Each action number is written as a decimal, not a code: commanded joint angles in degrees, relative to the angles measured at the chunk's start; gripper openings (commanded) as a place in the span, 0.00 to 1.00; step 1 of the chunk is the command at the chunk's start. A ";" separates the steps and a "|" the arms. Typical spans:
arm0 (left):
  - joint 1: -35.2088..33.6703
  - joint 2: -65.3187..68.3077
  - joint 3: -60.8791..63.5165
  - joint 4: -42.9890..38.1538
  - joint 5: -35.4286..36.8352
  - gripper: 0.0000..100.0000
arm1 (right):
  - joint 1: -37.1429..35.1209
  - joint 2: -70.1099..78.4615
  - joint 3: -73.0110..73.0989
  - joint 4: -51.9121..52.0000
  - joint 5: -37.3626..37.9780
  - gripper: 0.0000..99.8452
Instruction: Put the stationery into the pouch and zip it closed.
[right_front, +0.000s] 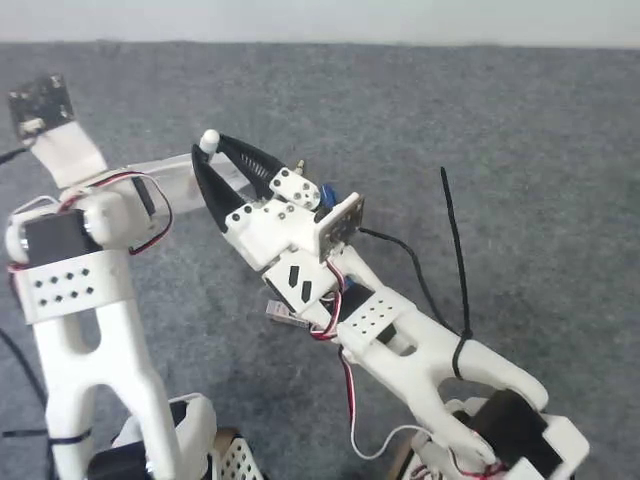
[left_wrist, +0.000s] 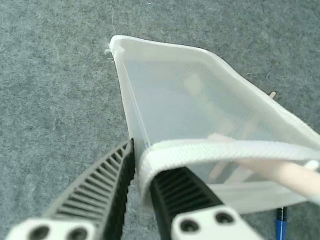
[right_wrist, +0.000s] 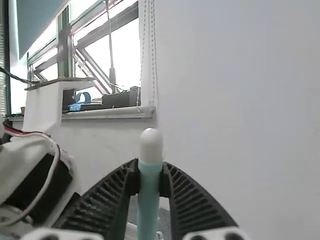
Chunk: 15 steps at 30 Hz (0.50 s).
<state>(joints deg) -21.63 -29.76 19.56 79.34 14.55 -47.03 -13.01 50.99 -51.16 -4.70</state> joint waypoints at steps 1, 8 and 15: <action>0.35 -0.18 -2.51 -0.18 0.35 0.01 | -0.92 -0.57 -0.26 -0.92 5.71 0.01; 0.35 -0.26 -0.75 -2.11 0.35 0.01 | -4.97 -0.66 2.73 -0.92 12.04 0.13; 0.35 -0.53 -0.75 -2.02 0.35 0.01 | -4.79 -4.26 3.52 4.97 13.63 0.17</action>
<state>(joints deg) -21.63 -29.76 19.65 79.34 14.55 -51.34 -13.19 54.95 -48.53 8.04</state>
